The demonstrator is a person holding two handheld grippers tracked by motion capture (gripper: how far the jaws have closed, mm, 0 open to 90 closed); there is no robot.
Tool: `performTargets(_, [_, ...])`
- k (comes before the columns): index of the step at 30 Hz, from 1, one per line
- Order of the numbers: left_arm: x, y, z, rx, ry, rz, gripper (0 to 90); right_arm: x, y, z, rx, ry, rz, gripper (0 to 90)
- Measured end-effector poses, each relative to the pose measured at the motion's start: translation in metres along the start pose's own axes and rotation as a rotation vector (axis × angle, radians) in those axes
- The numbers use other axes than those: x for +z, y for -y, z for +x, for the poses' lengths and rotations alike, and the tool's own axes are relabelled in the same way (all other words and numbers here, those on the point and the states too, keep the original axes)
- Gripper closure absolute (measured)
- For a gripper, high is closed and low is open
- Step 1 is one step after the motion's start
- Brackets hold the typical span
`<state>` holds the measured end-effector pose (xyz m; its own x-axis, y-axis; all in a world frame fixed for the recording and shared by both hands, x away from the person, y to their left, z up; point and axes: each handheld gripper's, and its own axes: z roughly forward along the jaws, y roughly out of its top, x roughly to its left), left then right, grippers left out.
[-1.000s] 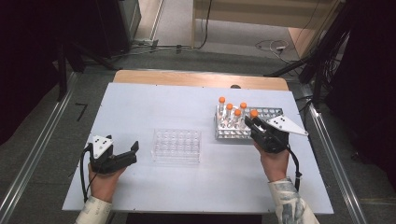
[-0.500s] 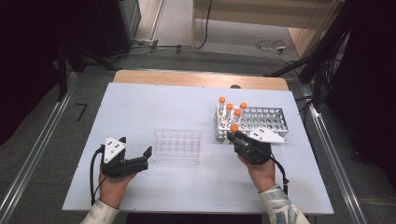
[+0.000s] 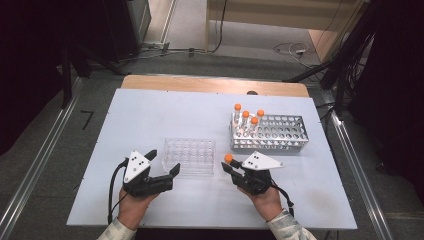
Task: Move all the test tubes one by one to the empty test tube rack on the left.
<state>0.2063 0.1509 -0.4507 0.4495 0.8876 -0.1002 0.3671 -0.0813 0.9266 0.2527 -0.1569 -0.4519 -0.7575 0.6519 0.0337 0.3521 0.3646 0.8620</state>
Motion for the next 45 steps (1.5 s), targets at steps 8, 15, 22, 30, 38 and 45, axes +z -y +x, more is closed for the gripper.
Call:
performTargets(8, [0.005,-0.007,-0.014,0.034,0.138,0.020,20.5,0.009,0.003,0.020,-0.025,-0.093,0.024,71.7])
performTargets(15, [0.014,-0.013,-0.028,0.060,0.277,0.028,30.9,0.017,0.000,0.034,-0.053,-0.130,0.015,71.8])
performTargets(22, [0.019,-0.018,-0.038,0.088,0.350,0.035,41.0,0.018,-0.002,0.036,-0.058,-0.141,0.018,71.7])
performTargets(30, [0.028,-0.017,-0.047,0.101,0.394,0.061,45.1,0.022,-0.003,0.040,-0.081,-0.151,0.020,71.8])
performTargets(38, [0.033,-0.017,-0.051,0.106,0.410,0.068,58.0,0.023,-0.003,0.041,-0.088,-0.158,0.026,71.7])
performTargets(45, [0.033,-0.017,-0.051,0.109,0.402,0.061,68.1,0.023,-0.003,0.041,-0.087,-0.159,0.025,71.7])
